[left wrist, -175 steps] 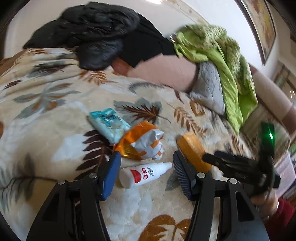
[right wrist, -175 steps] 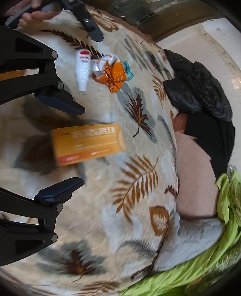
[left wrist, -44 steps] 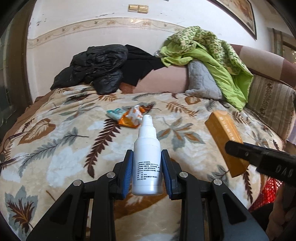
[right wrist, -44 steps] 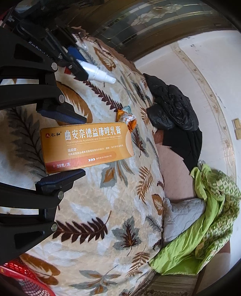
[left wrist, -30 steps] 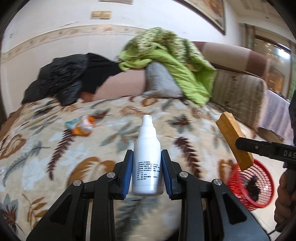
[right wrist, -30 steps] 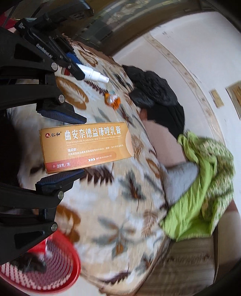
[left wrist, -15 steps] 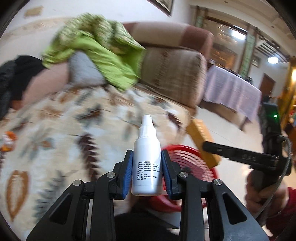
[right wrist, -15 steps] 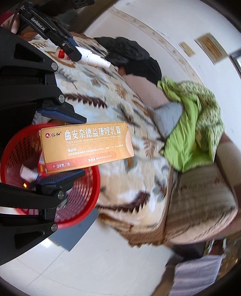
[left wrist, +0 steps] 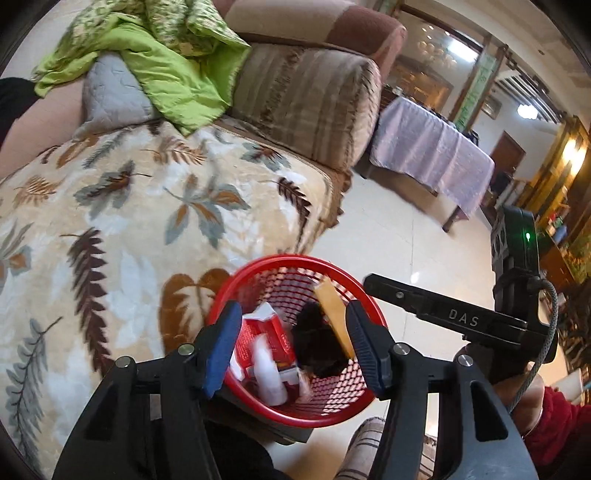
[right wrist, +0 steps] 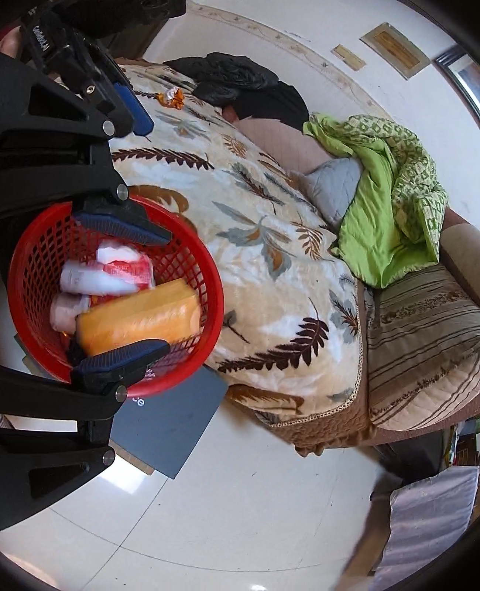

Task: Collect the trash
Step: 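Carry both items over the red wastebasket and open both tools, then move both open tools back toward the orange wrapper on the bedspread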

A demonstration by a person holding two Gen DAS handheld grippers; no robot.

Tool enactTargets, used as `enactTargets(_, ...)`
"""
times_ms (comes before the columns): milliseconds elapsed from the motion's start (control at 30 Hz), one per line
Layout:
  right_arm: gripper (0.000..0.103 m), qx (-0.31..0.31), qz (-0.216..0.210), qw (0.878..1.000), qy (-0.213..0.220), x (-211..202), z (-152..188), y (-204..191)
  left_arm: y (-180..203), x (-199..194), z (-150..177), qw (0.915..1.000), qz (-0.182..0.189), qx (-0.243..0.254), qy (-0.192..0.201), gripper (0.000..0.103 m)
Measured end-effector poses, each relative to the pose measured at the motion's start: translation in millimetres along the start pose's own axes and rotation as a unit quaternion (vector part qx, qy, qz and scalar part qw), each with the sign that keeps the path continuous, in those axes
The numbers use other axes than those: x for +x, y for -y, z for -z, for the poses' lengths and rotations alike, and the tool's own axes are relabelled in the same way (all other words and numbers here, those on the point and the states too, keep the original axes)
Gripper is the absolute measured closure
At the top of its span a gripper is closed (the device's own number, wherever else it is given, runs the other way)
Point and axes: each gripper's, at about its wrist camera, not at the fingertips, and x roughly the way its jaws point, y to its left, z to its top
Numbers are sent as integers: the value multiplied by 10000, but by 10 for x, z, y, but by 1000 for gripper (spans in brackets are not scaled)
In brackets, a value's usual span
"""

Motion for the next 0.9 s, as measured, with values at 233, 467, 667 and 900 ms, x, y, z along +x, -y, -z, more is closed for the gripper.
enactTargets(233, 46, -258, -342, 9991, 14, 52, -42, -315, -442, -437, -33, 9970, -485, -386, 455, 46)
enactTargets(467, 46, -1074, -899, 9898, -252, 275, 23, -1086, -1157, -953, 60, 9837, -1240, -938, 906, 45)
enactTargets(667, 46, -1802, -1318, 9736, -481, 555, 109, -1934, -2004, -1502, 237, 9528, -2156, -1627, 1384, 45)
enactTargets(900, 40, -2342, -1844, 9511, -810, 1049, 249, -3055, -3123, -2005, 628, 8820, -3700, -2387, 1680, 45)
